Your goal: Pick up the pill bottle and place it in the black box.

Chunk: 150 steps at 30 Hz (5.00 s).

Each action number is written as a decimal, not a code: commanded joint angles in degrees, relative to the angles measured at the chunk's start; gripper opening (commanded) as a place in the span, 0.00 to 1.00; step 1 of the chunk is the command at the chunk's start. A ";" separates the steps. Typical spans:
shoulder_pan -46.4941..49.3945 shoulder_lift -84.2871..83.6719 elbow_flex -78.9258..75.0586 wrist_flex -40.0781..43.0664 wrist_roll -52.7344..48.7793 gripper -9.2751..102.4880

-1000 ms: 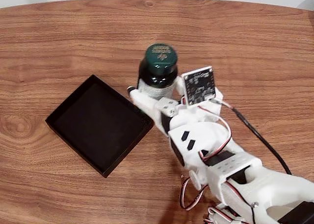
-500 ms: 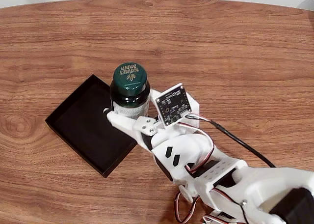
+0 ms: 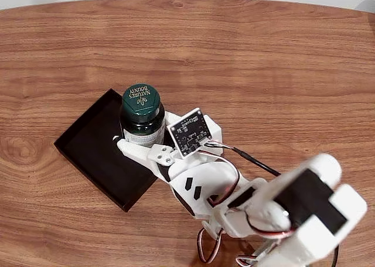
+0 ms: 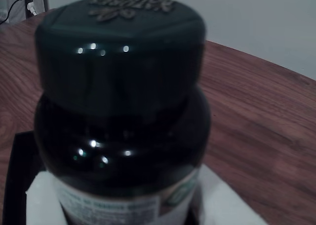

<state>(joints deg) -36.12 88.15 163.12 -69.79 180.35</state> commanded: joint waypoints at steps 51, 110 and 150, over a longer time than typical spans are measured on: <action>-0.26 -10.63 -12.57 4.13 3.25 0.50; 40.87 74.44 10.37 83.23 -3.87 0.30; 45.62 102.48 10.46 156.27 -5.71 0.09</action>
<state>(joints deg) 10.20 190.55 174.20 79.10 181.05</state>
